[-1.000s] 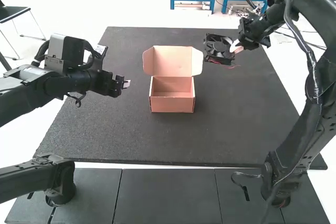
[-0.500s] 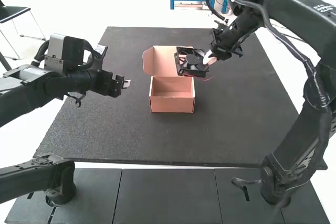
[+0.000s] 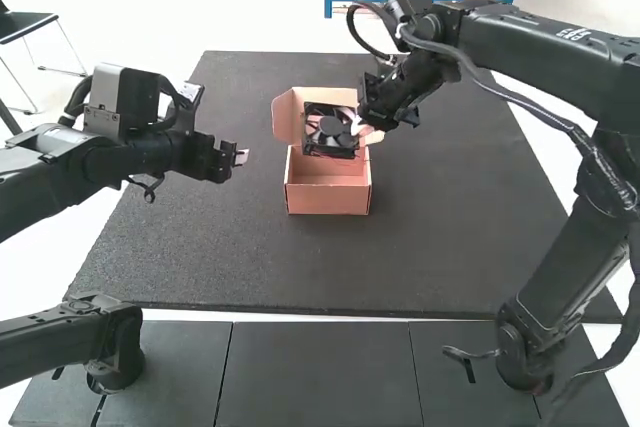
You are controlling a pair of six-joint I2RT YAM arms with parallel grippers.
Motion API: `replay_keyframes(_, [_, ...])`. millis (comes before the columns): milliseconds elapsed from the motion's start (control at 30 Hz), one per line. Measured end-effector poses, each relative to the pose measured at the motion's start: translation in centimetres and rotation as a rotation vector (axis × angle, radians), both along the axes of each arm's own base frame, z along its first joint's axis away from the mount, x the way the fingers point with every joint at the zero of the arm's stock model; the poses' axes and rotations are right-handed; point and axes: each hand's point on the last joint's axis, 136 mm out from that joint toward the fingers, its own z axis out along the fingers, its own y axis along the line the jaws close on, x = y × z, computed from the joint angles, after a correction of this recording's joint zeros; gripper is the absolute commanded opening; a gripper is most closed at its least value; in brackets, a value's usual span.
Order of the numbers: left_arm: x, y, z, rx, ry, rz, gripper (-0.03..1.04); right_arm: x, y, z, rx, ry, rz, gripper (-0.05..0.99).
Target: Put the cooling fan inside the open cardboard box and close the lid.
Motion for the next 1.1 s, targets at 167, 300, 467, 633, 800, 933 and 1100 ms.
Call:
replay_keyframes(167, [0.1, 0.0, 0.2, -0.003, -0.007, 0.001, 0.96, 0.0, 1.6, -0.7, 0.011, -0.017, -0.042, -0.02])
replay_keyframes(300, [0.1, 0.0, 0.2, -0.006, -0.006, 0.002, 0.96, 0.3, 0.9, -1.6, -0.023, -0.019, -0.090, -0.02])
replay_keyframes(467, [0.1, 0.0, 0.1, -0.006, -0.004, 0.002, 0.96, 1.4, 0.1, -2.6, -0.061, -0.032, -0.127, -0.02])
replay_keyframes(633, [-0.1, 0.0, -0.1, -0.001, 0.008, 0.002, 0.96, 3.2, -1.3, -4.6, -0.108, -0.023, -0.155, -0.02])
replay_keyframes(800, [-0.2, 0.0, -0.3, 0.001, 0.016, 0.001, 0.96, 4.0, -2.1, -6.4, -0.153, -0.009, -0.145, -0.02])
replay_keyframes(933, [-0.3, -0.1, -0.3, -0.003, 0.019, -0.006, 0.96, 4.1, -2.2, -7.0, -0.170, -0.009, -0.123, -0.02])
replay_keyframes(1100, [-0.4, -0.3, -0.4, -0.010, 0.023, -0.019, 0.96, 4.4, -1.8, -6.4, -0.160, -0.025, -0.105, -0.02])
